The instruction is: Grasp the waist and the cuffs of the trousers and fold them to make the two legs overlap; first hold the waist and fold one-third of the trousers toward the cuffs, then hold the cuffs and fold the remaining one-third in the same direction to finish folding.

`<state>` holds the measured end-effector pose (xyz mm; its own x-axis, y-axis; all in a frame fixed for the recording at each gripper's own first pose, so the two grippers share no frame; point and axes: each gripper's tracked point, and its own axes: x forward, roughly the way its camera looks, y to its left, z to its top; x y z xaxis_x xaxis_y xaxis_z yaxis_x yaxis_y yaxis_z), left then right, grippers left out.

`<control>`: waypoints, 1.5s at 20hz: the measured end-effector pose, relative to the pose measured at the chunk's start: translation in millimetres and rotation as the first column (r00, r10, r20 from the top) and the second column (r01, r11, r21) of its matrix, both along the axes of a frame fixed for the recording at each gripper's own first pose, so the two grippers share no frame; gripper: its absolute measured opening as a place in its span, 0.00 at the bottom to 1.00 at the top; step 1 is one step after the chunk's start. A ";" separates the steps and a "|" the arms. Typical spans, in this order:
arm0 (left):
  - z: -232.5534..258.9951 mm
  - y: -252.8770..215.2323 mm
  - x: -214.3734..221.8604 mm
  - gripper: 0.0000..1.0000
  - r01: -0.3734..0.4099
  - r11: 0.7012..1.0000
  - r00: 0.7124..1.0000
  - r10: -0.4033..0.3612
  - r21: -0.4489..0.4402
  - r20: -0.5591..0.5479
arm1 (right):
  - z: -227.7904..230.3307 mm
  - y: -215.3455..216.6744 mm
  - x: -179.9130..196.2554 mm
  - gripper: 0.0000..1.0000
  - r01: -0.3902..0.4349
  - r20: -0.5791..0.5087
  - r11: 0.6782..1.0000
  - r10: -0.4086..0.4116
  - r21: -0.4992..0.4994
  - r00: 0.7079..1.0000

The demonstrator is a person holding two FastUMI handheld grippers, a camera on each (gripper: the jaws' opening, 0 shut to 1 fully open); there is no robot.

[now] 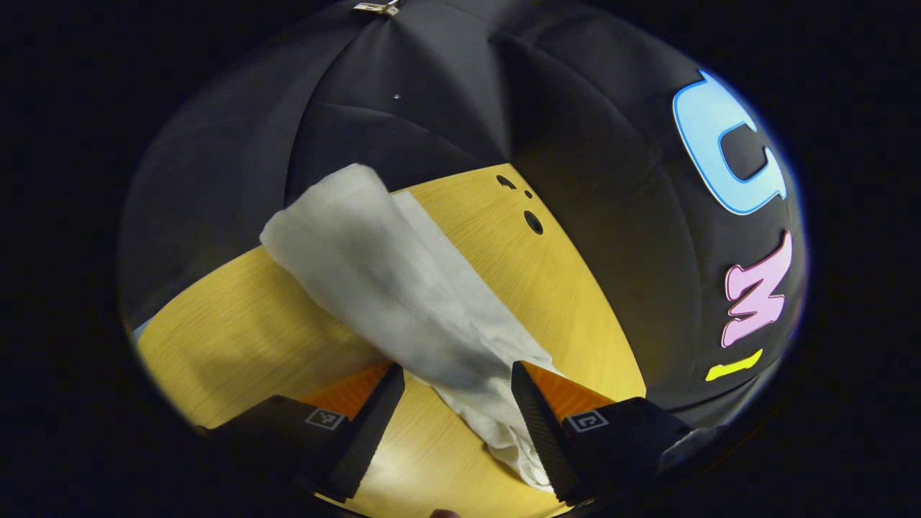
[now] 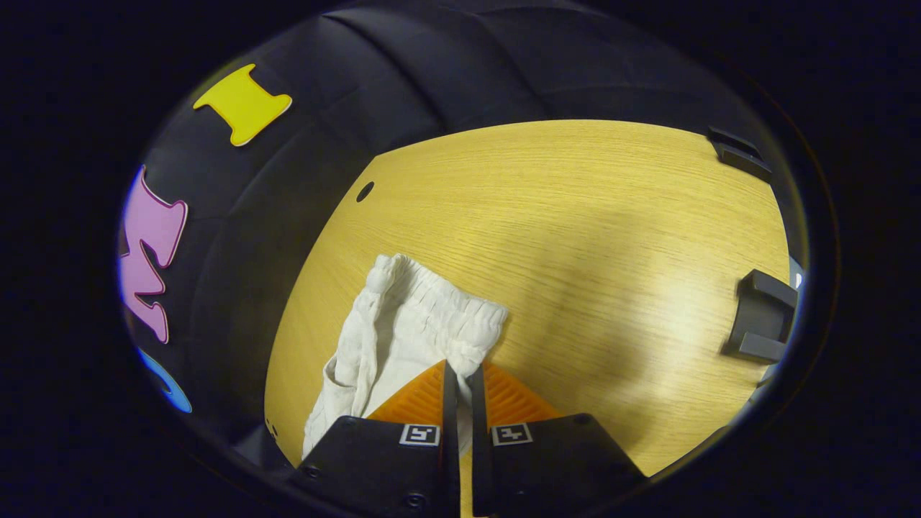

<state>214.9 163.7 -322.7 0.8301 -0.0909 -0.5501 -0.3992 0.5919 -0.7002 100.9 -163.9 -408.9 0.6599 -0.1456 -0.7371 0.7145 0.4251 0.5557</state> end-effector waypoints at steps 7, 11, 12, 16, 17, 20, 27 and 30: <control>-18.7 11.7 20.1 0.60 -0.045 0.993 0.995 0.054 0.110 -0.081 | 0.6 -1.1 -0.7 0.11 -0.017 0.017 1.000 0.017 0.010 1.000; -17.9 4.0 18.9 0.15 -0.071 0.997 0.995 0.073 0.021 -0.073 | 7.0 -3.8 0.0 0.11 -0.009 0.046 1.000 0.009 0.014 0.999; -20.0 1.5 16.7 0.11 -0.065 0.998 0.995 0.065 0.009 -0.071 | 11.7 -6.2 -1.0 0.11 -0.005 0.067 1.000 0.005 0.003 0.998; -20.6 -13.7 -10.7 0.11 -0.026 0.999 0.997 0.027 0.020 -0.073 | 51.1 -22.3 -10.6 0.11 0.025 0.164 0.999 -0.021 -0.026 0.986; -19.7 -17.7 -16.4 0.11 -0.020 1.000 0.997 0.021 0.016 -0.074 | 62.1 -27.0 -11.2 0.11 0.034 0.185 0.999 -0.027 -0.037 0.982; -22.3 -34.6 -32.2 0.10 0.002 0.999 0.997 0.000 0.032 -0.075 | 86.4 -37.6 -17.7 0.11 0.047 0.230 0.995 -0.026 -0.083 0.973; -25.5 -66.3 -54.0 0.10 0.045 0.998 0.996 -0.043 0.036 -0.072 | 164.4 -19.5 -23.0 0.11 -0.067 0.319 0.961 0.154 -0.268 0.935; -24.9 -68.4 -55.0 0.10 0.036 0.999 0.997 -0.033 0.030 -0.071 | 202.9 16.3 -7.8 0.11 -0.134 0.374 0.940 0.252 -0.313 0.892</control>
<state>159.9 95.3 -347.6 0.7858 -0.1004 -0.6103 -0.4260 0.6275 -0.6518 93.1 -147.6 -206.0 0.9260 -0.1393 -0.3508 0.3410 0.7071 0.6195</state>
